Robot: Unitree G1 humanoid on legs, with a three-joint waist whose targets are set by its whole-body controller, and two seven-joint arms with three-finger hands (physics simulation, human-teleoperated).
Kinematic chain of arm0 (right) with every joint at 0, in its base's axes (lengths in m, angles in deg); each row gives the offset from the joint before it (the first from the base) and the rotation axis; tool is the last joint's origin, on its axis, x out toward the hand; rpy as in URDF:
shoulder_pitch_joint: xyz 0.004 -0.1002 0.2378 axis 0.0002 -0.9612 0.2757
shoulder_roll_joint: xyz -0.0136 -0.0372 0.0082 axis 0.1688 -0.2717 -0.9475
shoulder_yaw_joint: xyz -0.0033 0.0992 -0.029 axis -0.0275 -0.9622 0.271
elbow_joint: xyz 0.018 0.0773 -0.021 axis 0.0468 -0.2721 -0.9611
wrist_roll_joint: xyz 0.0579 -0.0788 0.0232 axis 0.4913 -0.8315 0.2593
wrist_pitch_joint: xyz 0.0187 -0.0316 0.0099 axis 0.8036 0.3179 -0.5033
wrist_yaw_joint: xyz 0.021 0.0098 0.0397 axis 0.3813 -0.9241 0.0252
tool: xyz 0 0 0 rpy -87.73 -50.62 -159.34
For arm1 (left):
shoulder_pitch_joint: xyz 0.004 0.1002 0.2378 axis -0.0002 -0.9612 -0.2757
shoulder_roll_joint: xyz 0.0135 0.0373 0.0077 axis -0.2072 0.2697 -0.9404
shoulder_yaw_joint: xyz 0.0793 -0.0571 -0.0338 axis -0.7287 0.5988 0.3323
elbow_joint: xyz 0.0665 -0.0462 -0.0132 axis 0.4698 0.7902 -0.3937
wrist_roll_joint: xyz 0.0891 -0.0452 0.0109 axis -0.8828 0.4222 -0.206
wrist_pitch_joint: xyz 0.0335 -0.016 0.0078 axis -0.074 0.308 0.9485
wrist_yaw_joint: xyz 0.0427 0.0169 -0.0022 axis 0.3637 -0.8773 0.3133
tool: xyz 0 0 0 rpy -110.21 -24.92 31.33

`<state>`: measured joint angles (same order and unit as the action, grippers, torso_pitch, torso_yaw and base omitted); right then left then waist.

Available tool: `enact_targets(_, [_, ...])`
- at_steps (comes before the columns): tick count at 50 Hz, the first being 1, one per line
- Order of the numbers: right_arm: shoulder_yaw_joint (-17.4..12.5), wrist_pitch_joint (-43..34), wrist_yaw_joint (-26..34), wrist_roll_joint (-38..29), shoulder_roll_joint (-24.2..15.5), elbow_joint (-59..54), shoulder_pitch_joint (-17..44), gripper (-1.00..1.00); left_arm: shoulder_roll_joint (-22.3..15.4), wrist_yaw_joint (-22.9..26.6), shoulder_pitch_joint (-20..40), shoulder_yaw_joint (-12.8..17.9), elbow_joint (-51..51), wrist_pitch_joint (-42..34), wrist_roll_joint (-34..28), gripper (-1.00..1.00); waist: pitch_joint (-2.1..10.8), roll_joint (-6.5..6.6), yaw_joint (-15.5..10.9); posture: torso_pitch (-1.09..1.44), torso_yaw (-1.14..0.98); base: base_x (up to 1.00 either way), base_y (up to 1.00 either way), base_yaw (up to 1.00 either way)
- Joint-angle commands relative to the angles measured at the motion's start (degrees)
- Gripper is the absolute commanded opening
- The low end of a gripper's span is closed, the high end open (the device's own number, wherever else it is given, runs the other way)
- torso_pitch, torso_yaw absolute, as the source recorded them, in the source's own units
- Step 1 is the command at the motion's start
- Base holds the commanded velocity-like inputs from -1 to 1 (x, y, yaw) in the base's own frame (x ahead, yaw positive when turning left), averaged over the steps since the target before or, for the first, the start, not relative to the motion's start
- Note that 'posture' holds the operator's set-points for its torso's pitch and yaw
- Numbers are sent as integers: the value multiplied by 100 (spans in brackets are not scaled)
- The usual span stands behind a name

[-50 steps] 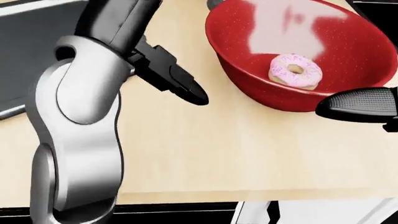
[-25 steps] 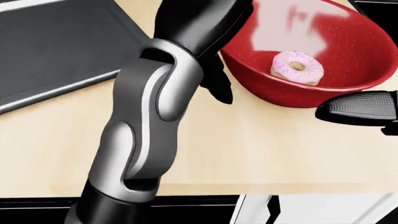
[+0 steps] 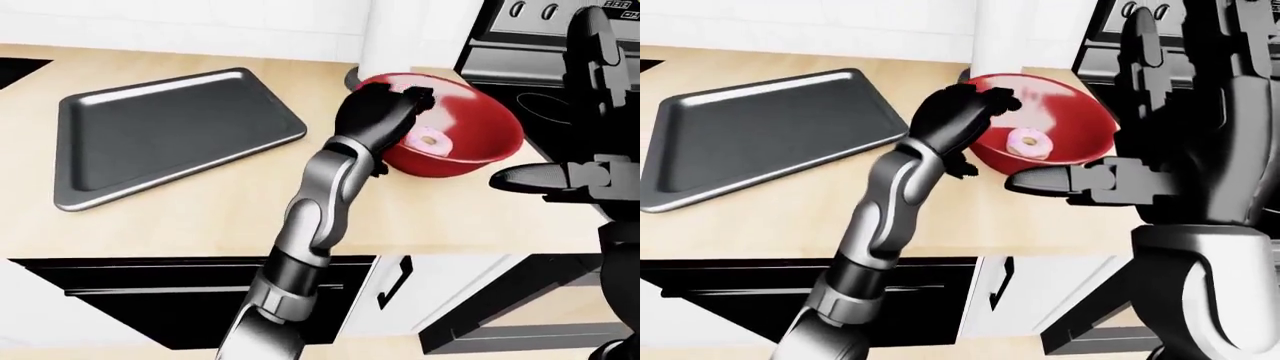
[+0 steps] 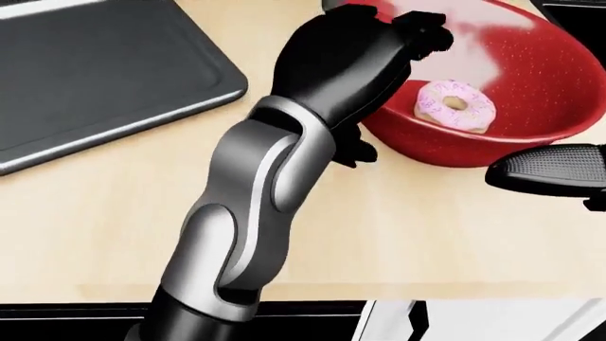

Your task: Pick up the bowl with donut and place it on the tray. Pick up the cupcake and place it on the tray.

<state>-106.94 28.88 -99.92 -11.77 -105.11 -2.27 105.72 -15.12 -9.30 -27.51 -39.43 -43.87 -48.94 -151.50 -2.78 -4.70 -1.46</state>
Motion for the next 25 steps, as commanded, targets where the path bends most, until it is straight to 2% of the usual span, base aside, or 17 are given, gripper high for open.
enact_targets(1, [-102, 147, 20, -51, -70, 47, 91, 100, 42, -136, 173, 2, -208, 68, -24, -11, 138, -31, -2, 0, 0, 0, 0, 0])
enact_targets(6, [-147, 172, 37, -30, -82, 44, 63, 100, 55, -166, 140, -7, -165, 124, -61, -29, 137, -31, 0, 0, 0, 0, 0, 0])
enact_targets(12, [-172, 178, 10, 21, -119, 40, 67, 100, 79, -113, 48, -42, -233, 189, -133, -40, 137, -29, 3, 0, 0, 0, 0, 0])
enact_targets(16, [-195, 172, -40, 88, -165, 37, 86, 100, 66, -66, 63, 6, -283, 196, -108, -68, 136, -29, 1, 0, 0, 0, 0, 0])
enact_targets(21, [-227, 187, -88, 160, -221, 38, 86, 100, 31, 48, 108, 36, -428, 164, -64, -78, 130, -25, 2, 0, 0, 0, 0, 0])
enact_targets(23, [-227, 199, -101, 172, -234, 36, 76, 100, 28, 139, 120, 38, -538, 145, -46, -98, 125, -24, 2, 0, 0, 0, 0, 0])
enact_targets(25, [-251, 207, -111, 201, -255, 40, 68, 100, 20, 283, 184, 64, -681, 103, -10, -100, 119, -24, 1, 0, 0, 0, 0, 0])
